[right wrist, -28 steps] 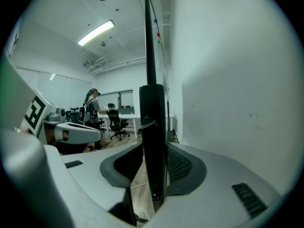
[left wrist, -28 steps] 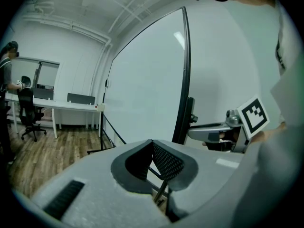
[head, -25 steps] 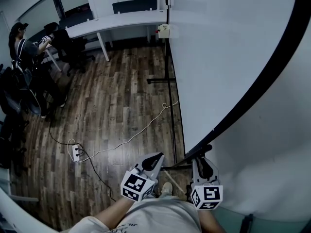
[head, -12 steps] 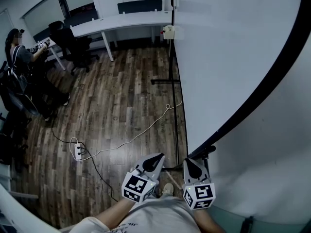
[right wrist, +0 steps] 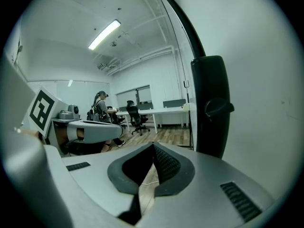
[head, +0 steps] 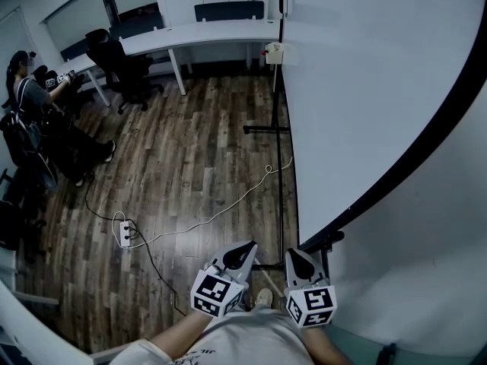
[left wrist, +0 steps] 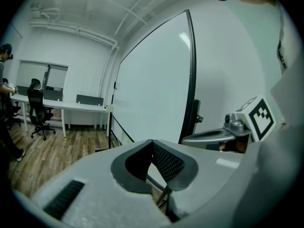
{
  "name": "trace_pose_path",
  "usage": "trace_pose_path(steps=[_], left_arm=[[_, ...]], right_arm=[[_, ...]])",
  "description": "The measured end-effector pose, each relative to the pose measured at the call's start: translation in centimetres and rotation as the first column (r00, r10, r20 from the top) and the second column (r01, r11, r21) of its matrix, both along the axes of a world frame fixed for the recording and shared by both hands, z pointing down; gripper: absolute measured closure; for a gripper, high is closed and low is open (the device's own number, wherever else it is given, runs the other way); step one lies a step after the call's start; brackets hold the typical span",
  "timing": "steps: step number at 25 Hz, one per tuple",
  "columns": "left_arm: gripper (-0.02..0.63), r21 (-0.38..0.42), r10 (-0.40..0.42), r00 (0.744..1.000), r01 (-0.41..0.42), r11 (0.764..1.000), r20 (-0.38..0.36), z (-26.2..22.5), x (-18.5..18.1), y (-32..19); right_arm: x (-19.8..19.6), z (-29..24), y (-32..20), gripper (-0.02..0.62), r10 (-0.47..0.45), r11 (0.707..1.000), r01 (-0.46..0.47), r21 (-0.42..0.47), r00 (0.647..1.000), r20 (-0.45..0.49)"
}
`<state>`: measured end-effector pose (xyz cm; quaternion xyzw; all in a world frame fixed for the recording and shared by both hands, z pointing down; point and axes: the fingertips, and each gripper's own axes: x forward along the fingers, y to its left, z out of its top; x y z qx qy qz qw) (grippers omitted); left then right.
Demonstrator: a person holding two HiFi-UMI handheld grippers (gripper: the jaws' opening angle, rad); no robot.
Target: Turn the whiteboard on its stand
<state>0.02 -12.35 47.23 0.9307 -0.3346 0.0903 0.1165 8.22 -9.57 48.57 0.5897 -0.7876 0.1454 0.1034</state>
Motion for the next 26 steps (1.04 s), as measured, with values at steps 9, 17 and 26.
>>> trace_pose_path(steps=[9, 17, 26], left_arm=[[0.595, -0.001, 0.000, 1.000, 0.000, 1.000, -0.002, 0.2, -0.1, 0.2], [0.595, -0.004, 0.002, 1.000, -0.002, 1.000, -0.001, 0.1, -0.2, 0.5], [0.595, -0.005, -0.008, 1.000, 0.008, 1.000, 0.000, 0.0, -0.8, 0.5]], right_arm=[[-0.9, 0.2, -0.2, 0.589, -0.030, 0.999, 0.030, -0.010, 1.000, 0.003], [-1.4, -0.1, -0.2, 0.589, -0.048, 0.999, 0.048, -0.008, 0.999, 0.003], [-2.2, -0.1, -0.1, 0.589, -0.072, 0.997, 0.072, -0.007, 0.997, -0.010]])
